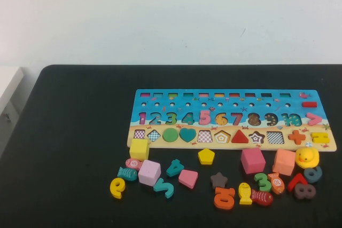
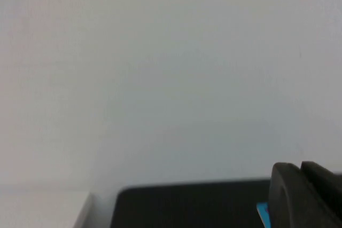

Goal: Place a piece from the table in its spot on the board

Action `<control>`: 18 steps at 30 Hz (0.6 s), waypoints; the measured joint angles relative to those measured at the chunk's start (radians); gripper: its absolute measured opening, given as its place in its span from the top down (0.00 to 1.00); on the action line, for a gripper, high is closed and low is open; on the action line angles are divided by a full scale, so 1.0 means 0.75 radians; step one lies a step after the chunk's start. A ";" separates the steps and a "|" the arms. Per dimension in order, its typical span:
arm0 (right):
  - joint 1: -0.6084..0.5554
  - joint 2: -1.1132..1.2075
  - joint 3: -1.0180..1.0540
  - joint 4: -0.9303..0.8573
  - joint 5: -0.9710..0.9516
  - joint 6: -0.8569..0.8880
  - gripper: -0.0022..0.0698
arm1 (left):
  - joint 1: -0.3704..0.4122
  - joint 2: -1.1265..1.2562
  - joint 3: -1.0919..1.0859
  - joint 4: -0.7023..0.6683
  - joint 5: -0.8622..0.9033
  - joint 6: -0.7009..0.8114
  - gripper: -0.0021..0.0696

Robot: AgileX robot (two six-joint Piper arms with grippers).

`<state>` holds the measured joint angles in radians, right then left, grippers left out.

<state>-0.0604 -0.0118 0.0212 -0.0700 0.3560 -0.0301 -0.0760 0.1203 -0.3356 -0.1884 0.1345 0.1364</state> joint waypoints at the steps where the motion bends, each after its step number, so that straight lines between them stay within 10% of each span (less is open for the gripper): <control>1: 0.000 0.000 0.000 0.000 0.000 0.000 0.94 | 0.000 0.062 -0.070 0.000 0.086 0.000 0.97; 7: 0.000 0.000 0.000 0.000 0.000 0.000 0.94 | 0.000 0.461 -0.384 -0.006 0.501 -0.007 0.97; 18: 0.000 0.000 0.000 0.000 0.000 0.000 0.94 | -0.001 1.211 -0.541 -0.373 0.575 0.141 0.97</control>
<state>-0.0604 -0.0118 0.0212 -0.0700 0.3560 -0.0301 -0.0766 1.0289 -0.7414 -0.4682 0.5659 0.2420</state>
